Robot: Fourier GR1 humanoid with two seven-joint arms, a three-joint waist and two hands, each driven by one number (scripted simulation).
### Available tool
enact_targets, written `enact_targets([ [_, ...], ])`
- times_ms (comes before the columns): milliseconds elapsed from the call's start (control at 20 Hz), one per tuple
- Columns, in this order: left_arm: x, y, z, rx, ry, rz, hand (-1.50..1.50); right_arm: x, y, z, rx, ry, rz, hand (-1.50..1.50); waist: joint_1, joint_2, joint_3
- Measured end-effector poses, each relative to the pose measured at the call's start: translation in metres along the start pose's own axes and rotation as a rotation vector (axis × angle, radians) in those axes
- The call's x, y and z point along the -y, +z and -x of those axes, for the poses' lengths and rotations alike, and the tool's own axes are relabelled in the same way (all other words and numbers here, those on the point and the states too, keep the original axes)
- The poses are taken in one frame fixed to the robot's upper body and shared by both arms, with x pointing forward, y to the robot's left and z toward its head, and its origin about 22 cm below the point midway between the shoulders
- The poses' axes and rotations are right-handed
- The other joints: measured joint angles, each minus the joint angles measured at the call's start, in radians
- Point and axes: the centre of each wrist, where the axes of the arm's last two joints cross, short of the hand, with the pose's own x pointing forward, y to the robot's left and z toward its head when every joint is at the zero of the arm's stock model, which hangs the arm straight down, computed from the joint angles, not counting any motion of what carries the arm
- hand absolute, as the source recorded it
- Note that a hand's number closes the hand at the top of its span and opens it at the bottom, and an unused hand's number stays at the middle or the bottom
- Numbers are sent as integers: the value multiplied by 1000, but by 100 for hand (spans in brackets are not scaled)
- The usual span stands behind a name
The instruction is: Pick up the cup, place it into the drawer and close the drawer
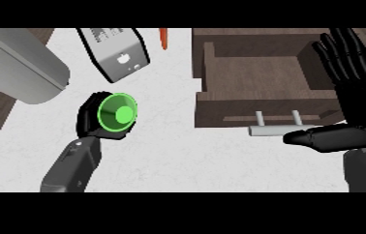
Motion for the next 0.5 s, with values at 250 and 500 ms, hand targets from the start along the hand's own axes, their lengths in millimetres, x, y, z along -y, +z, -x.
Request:
enact_targets([
  [250,30,-41,-15,77,32,81,150,2,6,2,-13,19,3,-150,13,-8,2],
  [500,78,-88,-43,144,71,187,150,8,6,7,-19,31,23,-150,24,-12,3],
])
